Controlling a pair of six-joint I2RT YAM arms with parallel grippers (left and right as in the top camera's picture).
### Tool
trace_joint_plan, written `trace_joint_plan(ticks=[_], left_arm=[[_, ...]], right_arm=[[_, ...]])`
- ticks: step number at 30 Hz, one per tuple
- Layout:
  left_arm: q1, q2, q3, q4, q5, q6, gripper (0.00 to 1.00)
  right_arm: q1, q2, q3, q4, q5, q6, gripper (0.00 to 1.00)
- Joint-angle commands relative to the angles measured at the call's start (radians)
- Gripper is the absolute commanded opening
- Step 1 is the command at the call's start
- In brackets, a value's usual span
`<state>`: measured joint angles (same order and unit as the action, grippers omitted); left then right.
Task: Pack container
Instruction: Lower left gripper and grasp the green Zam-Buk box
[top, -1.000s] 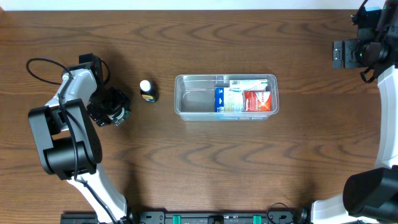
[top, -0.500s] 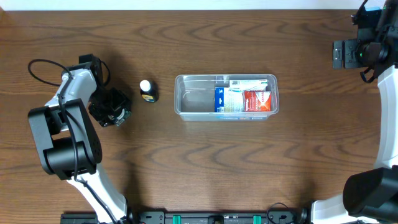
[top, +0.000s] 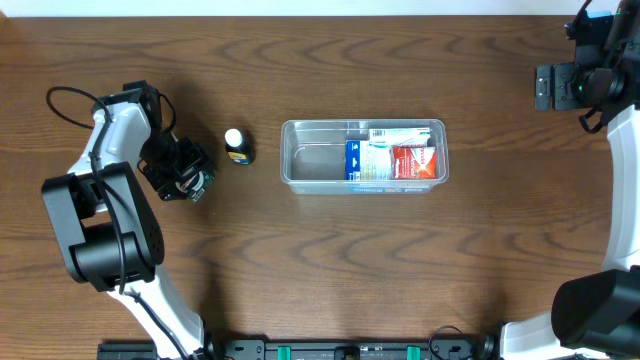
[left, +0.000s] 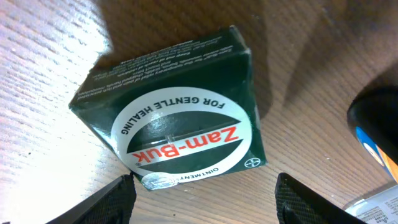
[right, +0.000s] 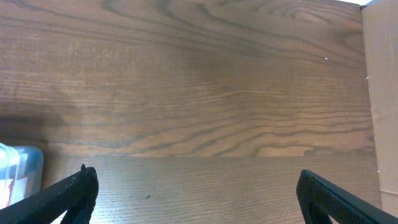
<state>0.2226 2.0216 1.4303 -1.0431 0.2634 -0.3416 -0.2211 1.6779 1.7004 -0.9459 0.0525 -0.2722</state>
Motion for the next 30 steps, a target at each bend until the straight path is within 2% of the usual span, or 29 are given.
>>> trace_joint_plan(ticks=[1,4,7,14,30], left_arm=[[0.005,-0.028,0.019,0.0,-0.016,0.023,0.73],[0.005,-0.028,0.016,0.001,-0.052,0.014,0.73],[0.005,-0.028,0.009,0.004,-0.101,-0.052,0.73],[0.005,-0.028,-0.013,0.058,-0.104,-0.124,0.74],[0.003,-0.028,-0.028,0.087,-0.117,-0.154,0.74]], right_arm=[[-0.002,-0.004,0.005,0.0,-0.004,0.01,0.99],[-0.002,-0.004,0.005,0.0,-0.004,0.01,0.99],[-0.002,-0.004,0.005,0.0,-0.004,0.01,0.99],[-0.002,-0.004,0.005,0.0,-0.004,0.01,0.99],[-0.002,-0.004,0.005,0.0,-0.004,0.01,0.99]])
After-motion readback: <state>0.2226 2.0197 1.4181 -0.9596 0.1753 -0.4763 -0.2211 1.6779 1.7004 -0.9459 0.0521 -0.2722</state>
